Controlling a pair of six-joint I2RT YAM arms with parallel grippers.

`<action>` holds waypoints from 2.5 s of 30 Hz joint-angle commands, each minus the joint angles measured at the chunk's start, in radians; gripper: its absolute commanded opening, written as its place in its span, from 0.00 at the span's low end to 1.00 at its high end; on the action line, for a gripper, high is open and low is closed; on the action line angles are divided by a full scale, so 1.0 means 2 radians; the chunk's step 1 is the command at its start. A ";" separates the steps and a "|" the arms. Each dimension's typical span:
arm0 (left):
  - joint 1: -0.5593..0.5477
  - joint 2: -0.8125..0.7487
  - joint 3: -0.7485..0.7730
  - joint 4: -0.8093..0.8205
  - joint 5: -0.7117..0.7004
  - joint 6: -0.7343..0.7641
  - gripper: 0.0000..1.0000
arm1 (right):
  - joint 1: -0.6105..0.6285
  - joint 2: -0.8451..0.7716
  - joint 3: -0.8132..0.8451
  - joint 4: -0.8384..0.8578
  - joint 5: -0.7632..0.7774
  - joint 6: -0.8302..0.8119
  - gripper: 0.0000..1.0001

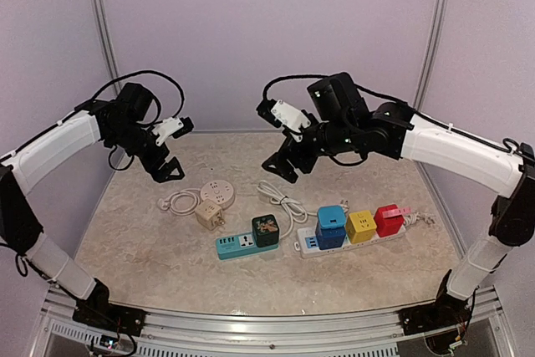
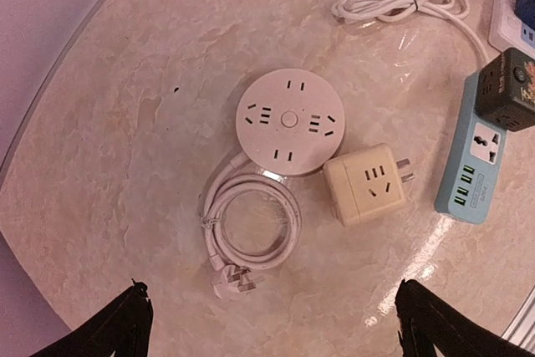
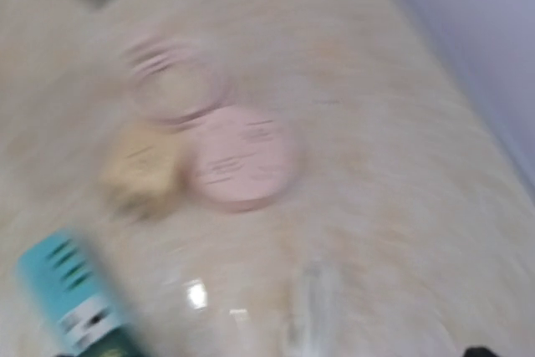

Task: Insert the plug
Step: Adjust the socket at the center of the board, then pick up the plug from the center of the board.

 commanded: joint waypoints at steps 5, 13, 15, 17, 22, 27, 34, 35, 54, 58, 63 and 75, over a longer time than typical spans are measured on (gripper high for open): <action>0.011 0.140 0.079 0.072 -0.052 -0.036 0.99 | -0.040 0.002 -0.032 0.011 0.100 0.209 1.00; -0.028 0.250 0.128 0.141 -0.061 -0.047 0.99 | -0.051 0.093 -0.005 -0.022 0.093 0.258 0.97; -0.035 0.267 0.130 0.154 -0.060 -0.047 0.99 | -0.052 0.123 0.013 -0.032 0.095 0.259 0.96; -0.040 0.283 0.130 0.158 -0.057 -0.049 0.99 | -0.052 0.153 0.033 -0.046 0.095 0.259 0.95; -0.044 0.312 0.118 0.169 -0.034 -0.077 0.99 | -0.053 0.191 0.056 -0.056 0.071 0.258 0.92; -0.049 0.319 0.105 0.156 0.003 -0.097 0.99 | -0.053 0.192 0.047 -0.049 0.061 0.257 0.91; -0.075 0.292 0.053 0.096 0.011 -0.077 0.93 | -0.052 0.166 0.015 -0.033 0.053 0.255 0.91; -0.076 0.288 0.044 0.087 0.013 -0.074 0.92 | -0.052 0.163 0.012 -0.030 0.053 0.255 0.91; -0.095 0.078 -0.041 -0.060 0.069 0.193 0.94 | -0.036 0.121 -0.035 -0.002 0.062 0.233 0.92; -0.129 0.075 -0.070 -0.044 -0.016 0.268 0.95 | -0.034 0.116 -0.042 0.010 0.060 0.236 0.92; -0.137 0.113 -0.056 -0.002 -0.029 0.263 0.94 | -0.024 0.112 -0.042 0.004 0.067 0.235 0.92; -0.159 0.138 -0.101 0.028 -0.042 0.264 0.83 | -0.018 0.111 -0.048 0.005 0.076 0.229 0.92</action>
